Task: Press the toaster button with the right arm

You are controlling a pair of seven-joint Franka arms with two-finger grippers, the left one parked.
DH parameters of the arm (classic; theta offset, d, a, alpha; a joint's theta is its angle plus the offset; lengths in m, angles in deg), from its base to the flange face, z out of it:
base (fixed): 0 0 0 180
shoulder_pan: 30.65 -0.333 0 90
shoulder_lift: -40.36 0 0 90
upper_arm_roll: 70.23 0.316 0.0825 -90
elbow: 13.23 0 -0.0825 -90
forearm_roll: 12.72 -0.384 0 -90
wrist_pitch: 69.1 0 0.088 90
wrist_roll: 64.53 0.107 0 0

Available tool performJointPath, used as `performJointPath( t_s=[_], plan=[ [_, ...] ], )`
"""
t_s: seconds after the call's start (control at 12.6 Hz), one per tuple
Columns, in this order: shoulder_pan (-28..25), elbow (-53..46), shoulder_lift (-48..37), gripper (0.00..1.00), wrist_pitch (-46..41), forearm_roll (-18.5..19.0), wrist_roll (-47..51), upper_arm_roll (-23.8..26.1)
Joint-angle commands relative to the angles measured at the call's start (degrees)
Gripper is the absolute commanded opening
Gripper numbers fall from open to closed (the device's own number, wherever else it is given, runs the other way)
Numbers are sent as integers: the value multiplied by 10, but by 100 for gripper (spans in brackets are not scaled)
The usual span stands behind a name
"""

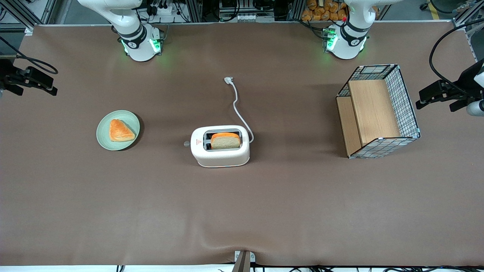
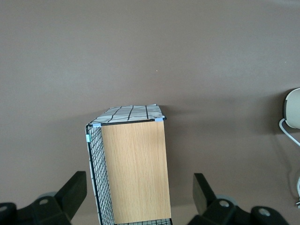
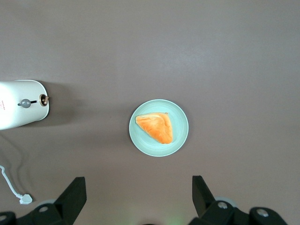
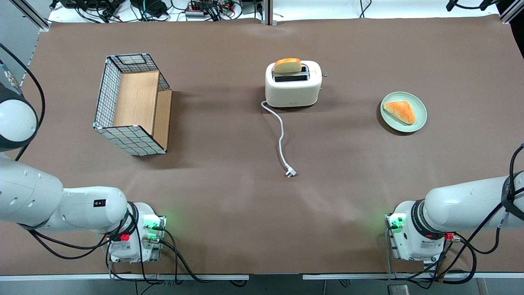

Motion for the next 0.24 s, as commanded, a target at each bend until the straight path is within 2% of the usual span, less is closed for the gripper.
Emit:
performJointPath(
  t_s=[0.0,0.16],
  plan=[
    [-5,-6,1,100,0,7,-7,-4],
    [-5,-5,1,100,0,7,-7,-4]
  ],
)
